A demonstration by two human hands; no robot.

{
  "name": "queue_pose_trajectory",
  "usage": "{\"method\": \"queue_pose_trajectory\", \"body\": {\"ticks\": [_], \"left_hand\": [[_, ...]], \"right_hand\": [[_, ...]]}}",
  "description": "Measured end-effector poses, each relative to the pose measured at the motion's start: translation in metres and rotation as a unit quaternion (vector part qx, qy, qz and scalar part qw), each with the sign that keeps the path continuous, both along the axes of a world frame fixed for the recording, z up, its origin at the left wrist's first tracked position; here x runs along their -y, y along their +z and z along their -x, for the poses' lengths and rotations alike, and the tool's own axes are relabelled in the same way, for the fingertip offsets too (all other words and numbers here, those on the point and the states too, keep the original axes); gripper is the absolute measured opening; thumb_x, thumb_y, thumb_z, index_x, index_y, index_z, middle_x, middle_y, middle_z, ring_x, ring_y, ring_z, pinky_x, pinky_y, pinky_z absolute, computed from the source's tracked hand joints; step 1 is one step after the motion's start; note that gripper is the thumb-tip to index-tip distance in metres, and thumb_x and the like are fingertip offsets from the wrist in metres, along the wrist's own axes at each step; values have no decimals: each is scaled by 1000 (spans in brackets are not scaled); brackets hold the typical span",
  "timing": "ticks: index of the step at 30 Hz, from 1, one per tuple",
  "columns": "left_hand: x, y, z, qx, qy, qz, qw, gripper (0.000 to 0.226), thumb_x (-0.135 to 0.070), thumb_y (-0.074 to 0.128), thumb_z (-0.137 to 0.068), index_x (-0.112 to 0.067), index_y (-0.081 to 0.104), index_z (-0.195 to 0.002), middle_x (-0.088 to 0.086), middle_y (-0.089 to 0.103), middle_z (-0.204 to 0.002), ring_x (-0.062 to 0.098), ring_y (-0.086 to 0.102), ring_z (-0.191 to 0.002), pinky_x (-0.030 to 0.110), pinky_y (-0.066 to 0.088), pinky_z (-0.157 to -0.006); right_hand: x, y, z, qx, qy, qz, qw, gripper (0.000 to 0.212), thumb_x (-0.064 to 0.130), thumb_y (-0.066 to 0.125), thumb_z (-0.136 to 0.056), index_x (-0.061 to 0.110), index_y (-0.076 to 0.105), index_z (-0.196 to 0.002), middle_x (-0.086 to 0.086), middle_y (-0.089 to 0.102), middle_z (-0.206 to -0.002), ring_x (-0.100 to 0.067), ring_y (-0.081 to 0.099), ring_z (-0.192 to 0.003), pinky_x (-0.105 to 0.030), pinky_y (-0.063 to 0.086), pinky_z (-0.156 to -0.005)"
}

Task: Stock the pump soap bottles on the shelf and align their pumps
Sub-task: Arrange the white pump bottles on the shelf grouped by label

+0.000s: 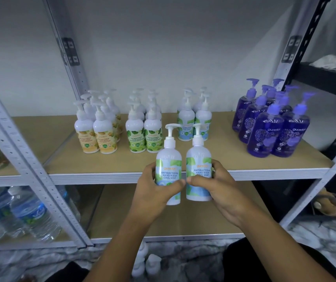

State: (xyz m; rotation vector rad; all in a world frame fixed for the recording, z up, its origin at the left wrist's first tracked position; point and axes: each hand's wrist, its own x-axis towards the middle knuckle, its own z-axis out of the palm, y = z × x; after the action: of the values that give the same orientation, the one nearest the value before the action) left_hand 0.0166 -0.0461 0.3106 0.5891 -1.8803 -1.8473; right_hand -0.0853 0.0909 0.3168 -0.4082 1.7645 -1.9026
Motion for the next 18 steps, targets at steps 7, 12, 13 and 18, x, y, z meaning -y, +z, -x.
{"method": "queue_pose_trajectory", "body": {"ticks": [7,12,13,18], "left_hand": [[-6,5,9,-11,-2,-7,1000,35,-9,81,-80,-16,65,-110,2,76,-90,12,73,-78,23,56,-60],[-6,10,30,-2,-8,-24,1000,27,-18,79,-83,-21,66,-107,6,74,-94,17,73,-82,29,59,-64],[-5,12,38,1,-8,-36,999,28,-21,80,-82,-20,67,-107,8,74,-96,21,73,-86,34,61,-68],[9,23,82,21,-14,-53,998,58,-44,79,-54,-20,67,-106,14,74,-100,34,73,-94,54,59,-89]], "right_hand": [[-4,2,7,-11,-1,-10,1000,52,7,83,-72,17,58,-117,-7,74,-106,-23,74,-95,-42,60,-81],[-12,10,35,-44,-13,-35,998,44,10,80,-76,15,59,-115,-11,72,-108,-25,72,-98,-43,59,-87],[-13,13,44,-52,-17,-37,998,45,10,81,-77,15,58,-115,-11,72,-108,-25,72,-99,-42,58,-88],[-10,26,93,-104,-42,-65,992,47,15,83,-75,21,56,-113,-2,72,-104,-16,72,-94,-29,56,-80]]}}
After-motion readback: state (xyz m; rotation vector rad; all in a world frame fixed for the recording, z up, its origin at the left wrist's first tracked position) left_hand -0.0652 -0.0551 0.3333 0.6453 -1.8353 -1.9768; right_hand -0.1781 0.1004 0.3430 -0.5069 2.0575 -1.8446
